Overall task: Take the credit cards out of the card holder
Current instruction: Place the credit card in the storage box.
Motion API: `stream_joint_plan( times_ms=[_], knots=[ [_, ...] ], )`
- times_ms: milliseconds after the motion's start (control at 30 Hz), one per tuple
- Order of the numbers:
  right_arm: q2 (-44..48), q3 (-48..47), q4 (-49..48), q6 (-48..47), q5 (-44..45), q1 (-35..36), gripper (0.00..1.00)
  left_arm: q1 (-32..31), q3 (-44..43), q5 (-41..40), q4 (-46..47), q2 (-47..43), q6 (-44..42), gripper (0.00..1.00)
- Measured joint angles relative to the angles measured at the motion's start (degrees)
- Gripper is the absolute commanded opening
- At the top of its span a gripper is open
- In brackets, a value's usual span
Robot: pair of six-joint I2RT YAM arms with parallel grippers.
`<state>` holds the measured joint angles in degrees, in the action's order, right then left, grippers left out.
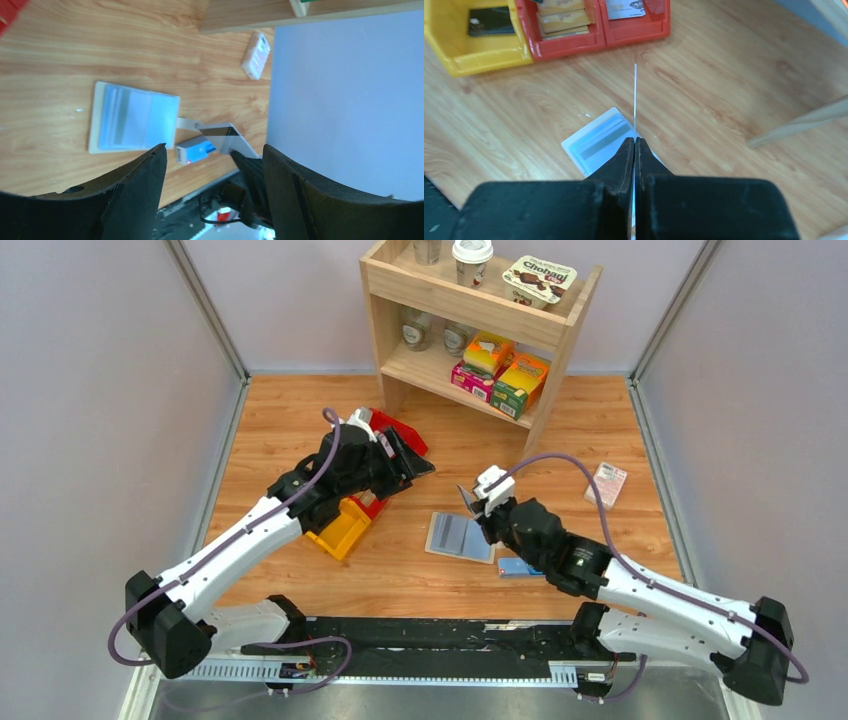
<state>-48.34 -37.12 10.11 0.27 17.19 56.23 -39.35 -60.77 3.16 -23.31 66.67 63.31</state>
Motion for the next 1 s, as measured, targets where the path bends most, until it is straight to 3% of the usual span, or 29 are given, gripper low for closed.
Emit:
stream_joint_plan(
  times_ms=[267,700,833,1000],
  knots=[
    [-8.3,-0.2,-7.2,-12.3,14.2,10.4,0.01,-0.8,4.3,5.2,5.2,0.4,8.3,0.78],
    [-12.0,-2.0,-14.0,-20.0,16.8,13.0,0.03,-1.9,7.0,6.8,9.5,3.3,12.8,0.76],
    [-13.1,-2.0,-14.3,-20.8,16.7,13.2,0.03,-1.9,7.0,6.6,9.5,4.2,13.0,0.66],
    [-13.4,-2.0,-15.0,-21.6,16.7,13.5,0.04,-1.9,6.9,6.4,9.5,5.2,13.9,0.34]
  ],
)
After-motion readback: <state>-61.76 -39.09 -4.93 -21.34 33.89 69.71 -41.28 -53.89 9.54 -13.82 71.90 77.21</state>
